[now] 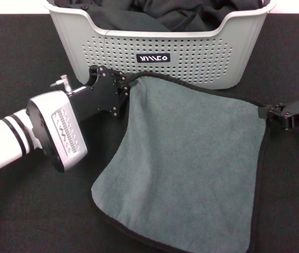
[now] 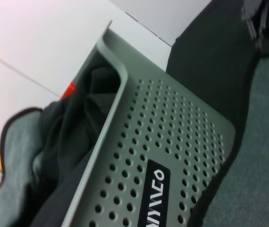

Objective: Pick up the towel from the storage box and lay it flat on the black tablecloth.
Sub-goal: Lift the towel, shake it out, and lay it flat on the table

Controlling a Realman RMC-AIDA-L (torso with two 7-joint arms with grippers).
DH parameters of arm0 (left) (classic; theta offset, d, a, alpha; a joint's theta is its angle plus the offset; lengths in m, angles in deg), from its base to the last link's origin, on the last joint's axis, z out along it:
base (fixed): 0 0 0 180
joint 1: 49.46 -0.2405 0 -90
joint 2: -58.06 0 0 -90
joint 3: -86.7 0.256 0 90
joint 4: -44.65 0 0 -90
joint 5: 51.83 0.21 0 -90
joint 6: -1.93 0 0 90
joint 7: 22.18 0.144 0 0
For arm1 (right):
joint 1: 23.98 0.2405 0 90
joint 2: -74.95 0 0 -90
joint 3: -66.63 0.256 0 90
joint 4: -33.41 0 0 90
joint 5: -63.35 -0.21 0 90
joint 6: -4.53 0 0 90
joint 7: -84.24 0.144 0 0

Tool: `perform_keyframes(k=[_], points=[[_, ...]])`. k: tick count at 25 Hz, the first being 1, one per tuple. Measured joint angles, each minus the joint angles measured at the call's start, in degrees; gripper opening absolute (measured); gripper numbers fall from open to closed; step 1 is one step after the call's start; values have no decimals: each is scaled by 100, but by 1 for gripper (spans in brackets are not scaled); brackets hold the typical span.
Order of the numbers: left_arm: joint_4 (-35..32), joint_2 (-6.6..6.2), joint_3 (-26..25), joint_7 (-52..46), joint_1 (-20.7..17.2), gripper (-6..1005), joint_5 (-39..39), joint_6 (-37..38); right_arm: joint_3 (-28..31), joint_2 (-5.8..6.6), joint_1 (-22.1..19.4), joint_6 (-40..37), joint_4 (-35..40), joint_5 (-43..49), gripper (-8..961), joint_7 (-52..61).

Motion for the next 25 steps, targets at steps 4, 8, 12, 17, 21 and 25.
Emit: perform_keyframes(k=[4,8,12,17,21,25], points=[[66,0,392,926,-54,30,-696,-23,10,3,-3,0,3,0,3,14],[251,0,639,1892,-58,30,-1222,-36,3,10,-7,0,12,0,4,48],[374,0,983,2531,-51,30,-1723,-58,3,12,-7,0,12,0,4,55],[537,1,1270,3008,-52,30,-1979,-79,2,9,-15,3,10,0,3,61],[700,1,1283,3040,-4,30,-1992,-87,-2,2,-5,5,2,0,3,62],[732,1,1285,3057,0,31,-2003,-91,-1,1,0,-3,-19,0,8,64]])
